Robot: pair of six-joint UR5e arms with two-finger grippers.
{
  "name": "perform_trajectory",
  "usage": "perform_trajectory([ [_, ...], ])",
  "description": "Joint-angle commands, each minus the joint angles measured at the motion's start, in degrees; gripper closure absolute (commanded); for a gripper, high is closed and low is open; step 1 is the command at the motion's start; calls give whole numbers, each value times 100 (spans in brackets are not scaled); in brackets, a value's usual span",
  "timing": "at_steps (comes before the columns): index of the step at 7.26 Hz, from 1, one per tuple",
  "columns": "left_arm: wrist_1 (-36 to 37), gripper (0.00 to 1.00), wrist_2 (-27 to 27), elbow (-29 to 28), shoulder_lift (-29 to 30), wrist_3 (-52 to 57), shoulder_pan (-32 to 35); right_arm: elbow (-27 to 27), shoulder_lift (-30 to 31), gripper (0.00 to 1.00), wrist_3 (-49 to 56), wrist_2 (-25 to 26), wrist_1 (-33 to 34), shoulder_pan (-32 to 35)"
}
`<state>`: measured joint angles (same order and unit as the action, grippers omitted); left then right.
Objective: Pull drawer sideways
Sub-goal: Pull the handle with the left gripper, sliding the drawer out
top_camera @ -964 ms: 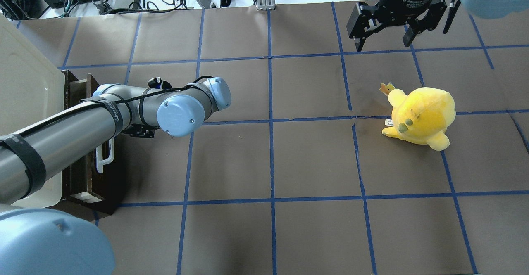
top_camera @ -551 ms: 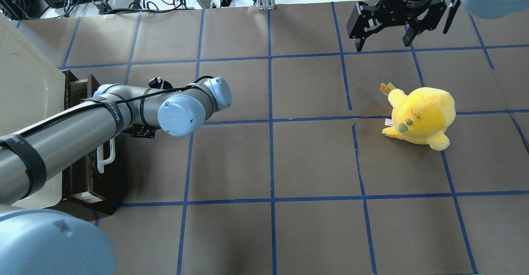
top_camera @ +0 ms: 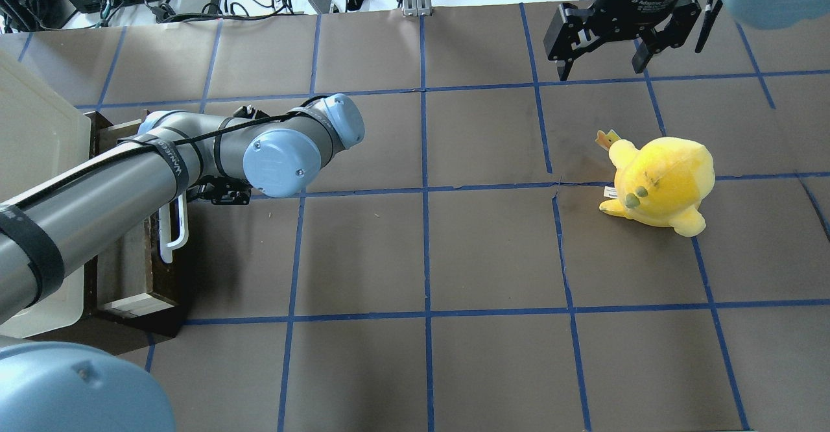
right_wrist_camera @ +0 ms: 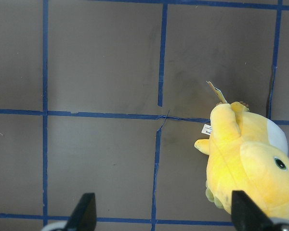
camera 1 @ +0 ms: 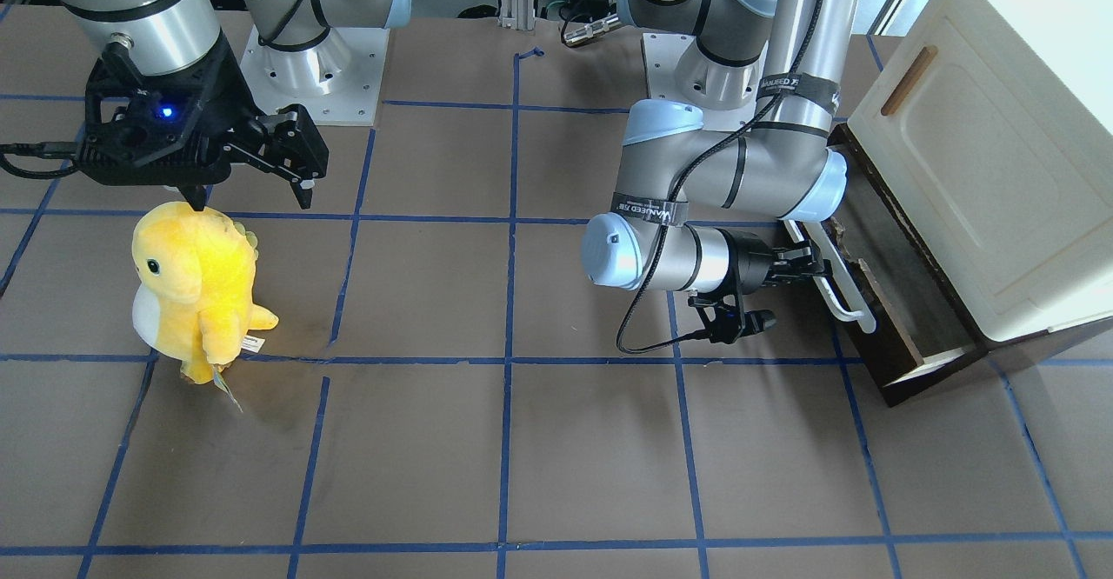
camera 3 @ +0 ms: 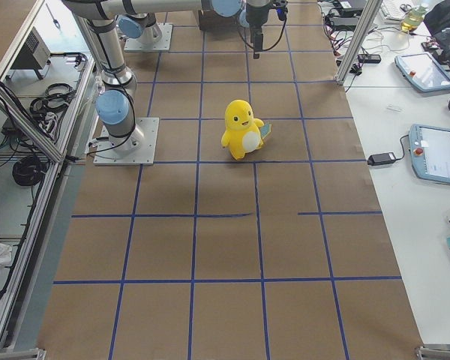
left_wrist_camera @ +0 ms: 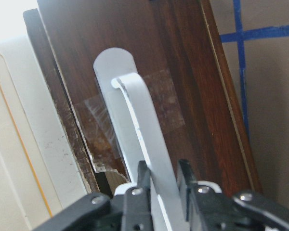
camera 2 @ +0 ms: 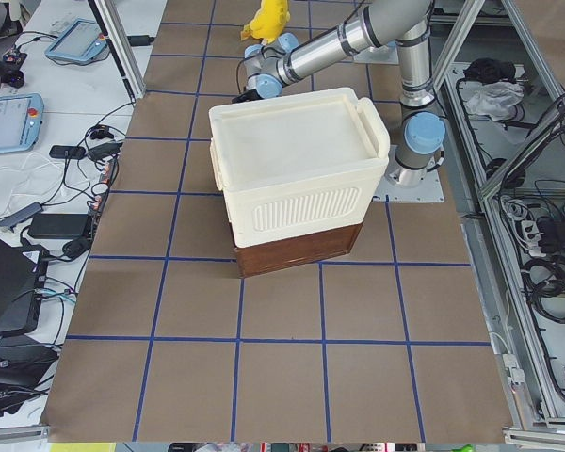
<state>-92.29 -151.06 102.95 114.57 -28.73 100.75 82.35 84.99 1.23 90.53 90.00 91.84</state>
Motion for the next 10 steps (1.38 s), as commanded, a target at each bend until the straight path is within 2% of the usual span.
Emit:
perform_trajectory([
  [1, 0, 77, 137, -38, 22, 25, 32, 0, 0, 0, 0, 0, 0, 0],
  [8, 0, 76, 244, -162, 66, 34, 164, 0, 0, 0, 0, 0, 0, 0],
  [9, 0, 53, 235, -162, 40, 34, 164, 0, 0, 0, 0, 0, 0, 0],
  [10, 0, 2, 226, -162, 31, 34, 164, 0, 0, 0, 0, 0, 0, 0],
])
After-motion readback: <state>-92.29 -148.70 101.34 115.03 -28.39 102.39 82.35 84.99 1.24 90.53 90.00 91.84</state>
